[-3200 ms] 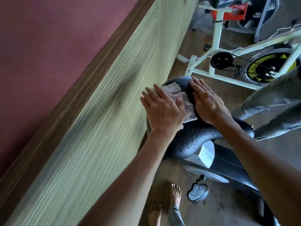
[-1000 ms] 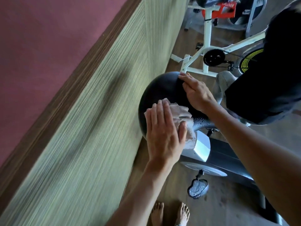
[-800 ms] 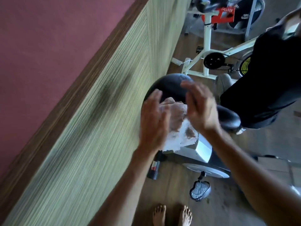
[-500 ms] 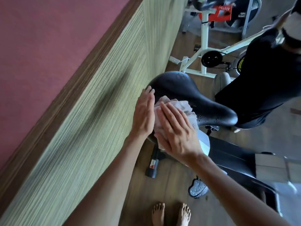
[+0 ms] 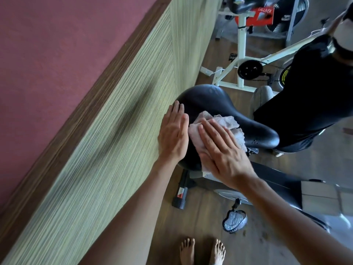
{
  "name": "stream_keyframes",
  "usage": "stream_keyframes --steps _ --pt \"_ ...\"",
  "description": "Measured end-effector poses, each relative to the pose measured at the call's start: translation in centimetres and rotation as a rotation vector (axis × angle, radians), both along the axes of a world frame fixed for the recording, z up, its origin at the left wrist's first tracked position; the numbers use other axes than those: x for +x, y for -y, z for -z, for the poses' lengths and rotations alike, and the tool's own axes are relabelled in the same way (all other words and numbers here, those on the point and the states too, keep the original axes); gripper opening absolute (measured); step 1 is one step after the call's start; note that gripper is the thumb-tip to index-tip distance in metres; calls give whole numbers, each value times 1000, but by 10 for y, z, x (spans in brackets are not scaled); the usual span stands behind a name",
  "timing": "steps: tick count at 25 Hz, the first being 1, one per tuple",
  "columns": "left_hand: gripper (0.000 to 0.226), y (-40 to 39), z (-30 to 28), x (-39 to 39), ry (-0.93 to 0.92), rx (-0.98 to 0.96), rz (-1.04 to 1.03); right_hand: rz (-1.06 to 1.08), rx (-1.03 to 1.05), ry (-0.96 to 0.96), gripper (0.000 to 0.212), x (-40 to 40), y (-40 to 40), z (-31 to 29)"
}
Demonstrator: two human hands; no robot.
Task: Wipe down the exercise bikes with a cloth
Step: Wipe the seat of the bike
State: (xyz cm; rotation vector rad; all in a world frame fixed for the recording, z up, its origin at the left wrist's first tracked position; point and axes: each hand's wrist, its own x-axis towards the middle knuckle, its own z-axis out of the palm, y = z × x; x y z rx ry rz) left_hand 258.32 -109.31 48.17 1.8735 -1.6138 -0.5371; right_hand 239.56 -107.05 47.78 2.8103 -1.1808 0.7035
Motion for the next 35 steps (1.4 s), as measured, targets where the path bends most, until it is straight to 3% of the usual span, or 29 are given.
stream_keyframes --steps 2,5,6,9,11,15,19,21,24,25,29,31,33,35 --pt "80 -1 1 -2 41 -3 -7 17 -17 -18 57 -13 11 -1" --pt "76 -2 1 -3 38 -12 -16 356 89 163 56 29 2 -2" --pt "74 -3 1 -3 54 -23 -9 372 114 173 57 37 -3 -1" --pt "67 -4 1 -1 102 -32 -2 69 33 -4 59 0 -3 1" --pt "63 -4 1 -3 88 -29 -11 34 -9 -90 59 -26 11 -2" --pt "61 -4 2 -3 60 -46 -20 455 112 177 58 27 -1 1" --pt "61 -2 3 -1 77 -56 -1 51 30 -67 60 -24 -5 3" --pt "61 -2 5 -3 121 -57 -3 88 -6 -125 59 -48 9 0" --pt "60 -1 6 -4 159 -66 -18 460 55 105 57 -8 9 2" --pt "60 -2 6 -4 160 -75 -14 468 68 137 57 4 5 2" --pt "59 -3 4 -5 148 -79 -6 129 -47 -104 58 -57 11 4" --pt "60 -5 3 -8 173 -64 -28 220 -69 -109 59 -80 19 5" --pt "61 -4 3 -10 207 -53 -38 436 -38 11 57 -55 14 8" --pt "63 -5 3 -9 235 -61 -45 509 0 80 55 -23 10 8"
